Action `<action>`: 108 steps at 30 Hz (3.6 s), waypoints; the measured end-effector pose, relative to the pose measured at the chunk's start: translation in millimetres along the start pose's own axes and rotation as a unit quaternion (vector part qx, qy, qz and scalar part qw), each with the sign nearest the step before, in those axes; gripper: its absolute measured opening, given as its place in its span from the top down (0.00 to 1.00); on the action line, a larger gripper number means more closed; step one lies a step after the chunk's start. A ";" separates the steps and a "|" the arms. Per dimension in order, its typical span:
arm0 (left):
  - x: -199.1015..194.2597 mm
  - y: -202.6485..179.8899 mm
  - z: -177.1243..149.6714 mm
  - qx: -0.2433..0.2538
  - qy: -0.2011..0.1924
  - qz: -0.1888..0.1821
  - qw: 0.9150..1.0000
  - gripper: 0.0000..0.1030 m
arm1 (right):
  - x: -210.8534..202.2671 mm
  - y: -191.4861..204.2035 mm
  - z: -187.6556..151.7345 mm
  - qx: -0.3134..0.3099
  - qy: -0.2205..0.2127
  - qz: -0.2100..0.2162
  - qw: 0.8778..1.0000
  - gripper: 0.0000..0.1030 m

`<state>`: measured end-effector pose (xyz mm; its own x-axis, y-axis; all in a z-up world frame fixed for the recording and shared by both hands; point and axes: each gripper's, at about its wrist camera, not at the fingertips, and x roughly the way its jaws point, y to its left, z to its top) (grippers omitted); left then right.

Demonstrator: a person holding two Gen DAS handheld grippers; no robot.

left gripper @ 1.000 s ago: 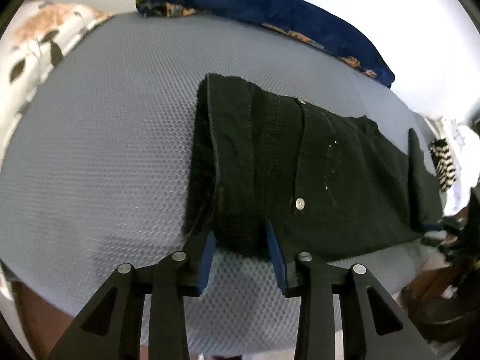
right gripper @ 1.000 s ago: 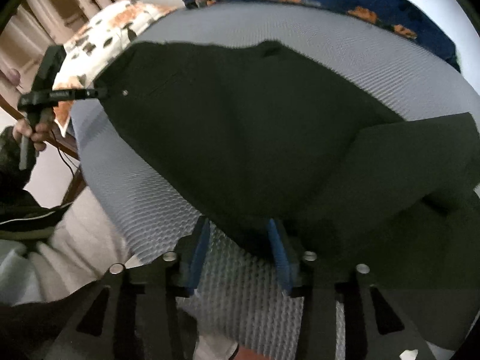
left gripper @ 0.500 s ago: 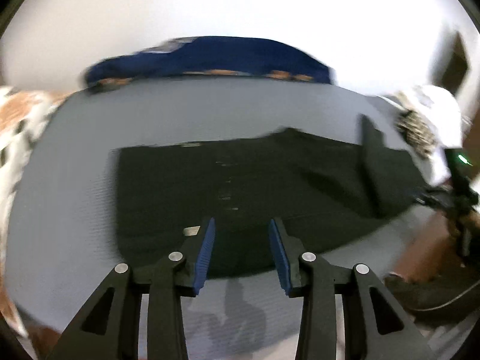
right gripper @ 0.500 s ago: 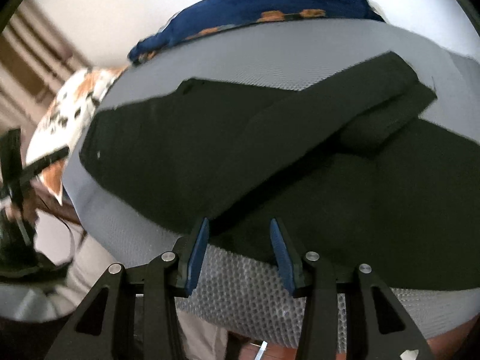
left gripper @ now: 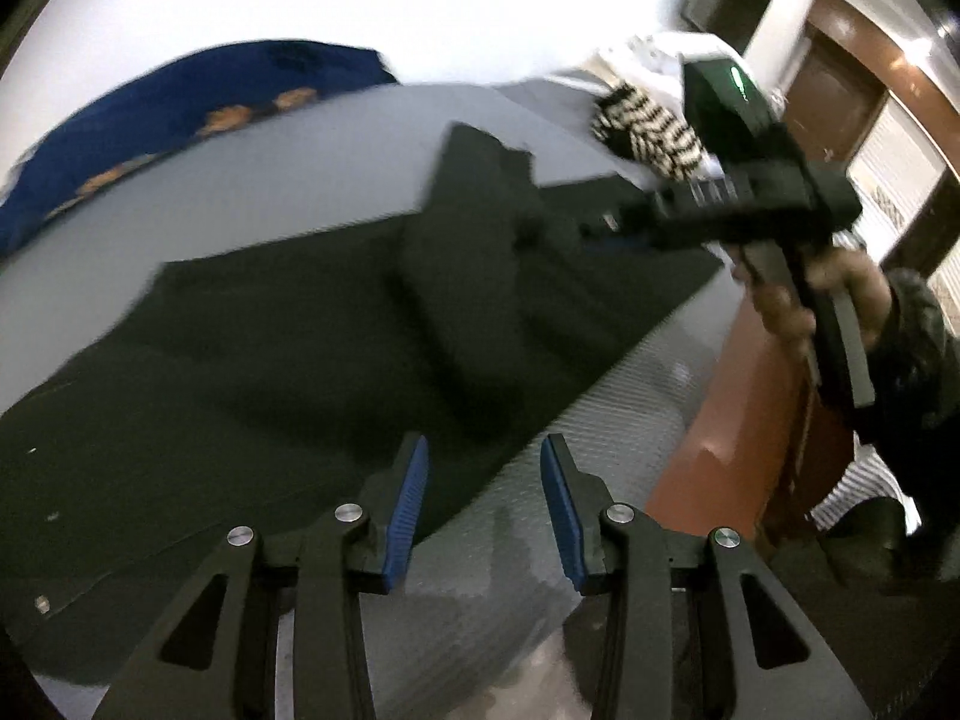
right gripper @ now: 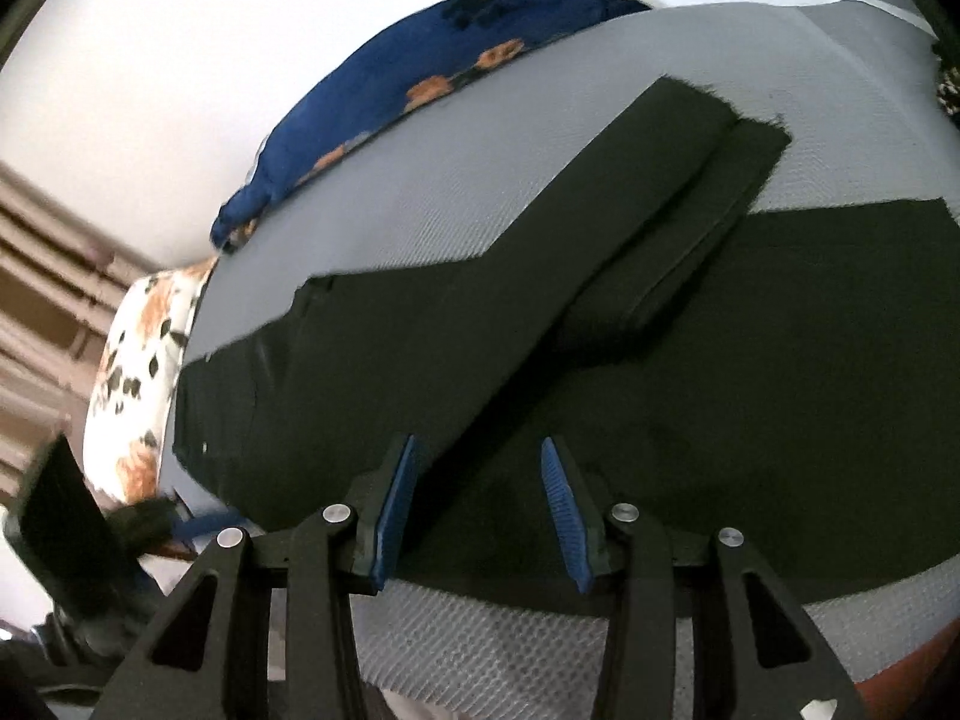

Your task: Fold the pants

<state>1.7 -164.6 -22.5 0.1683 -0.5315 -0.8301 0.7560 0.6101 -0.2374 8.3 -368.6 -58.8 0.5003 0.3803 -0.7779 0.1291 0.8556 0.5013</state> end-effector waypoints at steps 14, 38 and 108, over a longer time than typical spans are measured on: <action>62.4 -16.2 6.9 -0.005 0.045 0.068 0.997 0.81 | 2.3 -43.6 55.4 0.035 -0.027 0.004 0.999 0.60; 65.3 9.2 4.5 -0.058 0.045 0.017 0.997 0.89 | 55.1 -140.5 171.1 0.181 -0.078 0.014 0.980 0.76; 10.9 99.9 10.2 -0.190 -0.048 0.055 0.979 0.42 | -66.1 -201.0 112.8 0.100 -0.040 -0.138 0.985 0.79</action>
<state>85.5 -115.4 -50.2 0.3083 -0.4915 -0.8145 0.4429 0.8319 -0.3343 45.9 -605.2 -65.4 0.4869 0.1082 -0.8667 0.4320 0.8326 0.3466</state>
